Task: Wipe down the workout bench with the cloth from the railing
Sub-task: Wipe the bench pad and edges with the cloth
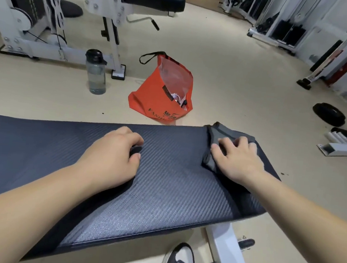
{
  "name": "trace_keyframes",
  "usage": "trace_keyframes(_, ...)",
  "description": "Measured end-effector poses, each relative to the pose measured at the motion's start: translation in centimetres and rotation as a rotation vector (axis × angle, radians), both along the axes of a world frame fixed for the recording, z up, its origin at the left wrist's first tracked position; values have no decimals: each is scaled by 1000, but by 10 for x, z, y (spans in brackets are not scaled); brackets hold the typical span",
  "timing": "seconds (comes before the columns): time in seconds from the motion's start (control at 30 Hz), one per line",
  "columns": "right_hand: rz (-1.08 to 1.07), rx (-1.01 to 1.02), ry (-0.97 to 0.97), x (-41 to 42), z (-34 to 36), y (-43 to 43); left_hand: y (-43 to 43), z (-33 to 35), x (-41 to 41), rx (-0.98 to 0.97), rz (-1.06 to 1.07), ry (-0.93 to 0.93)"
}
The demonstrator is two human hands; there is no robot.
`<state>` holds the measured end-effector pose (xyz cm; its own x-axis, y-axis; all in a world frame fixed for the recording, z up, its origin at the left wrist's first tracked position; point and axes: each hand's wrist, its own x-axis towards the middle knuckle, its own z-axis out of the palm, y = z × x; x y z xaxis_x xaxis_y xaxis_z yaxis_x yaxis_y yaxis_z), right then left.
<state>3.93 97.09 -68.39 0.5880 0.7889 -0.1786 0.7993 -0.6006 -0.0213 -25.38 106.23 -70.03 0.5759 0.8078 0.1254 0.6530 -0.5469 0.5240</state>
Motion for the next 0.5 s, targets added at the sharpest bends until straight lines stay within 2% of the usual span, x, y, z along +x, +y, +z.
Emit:
trace_keyframes(0.1,77,-73,-48,-35,4,-9,-4,3,-5,1,1,23)
trace_keyframes(0.27,507,-88,-2,-139,16,-29,-12,10,-13,19,7,33)
trace_keyframes(0.33,656,-94,-26,-155,18,-41,-15,14,-16,32,9,28)
trace_keyframes(0.4,641,-110,-34,-144,18,-46,-17,16,-18,36,11,31)
trace_keyframes(0.5,422,-130,-16,-100,14,-40,-22,17,-20,32,5,41)
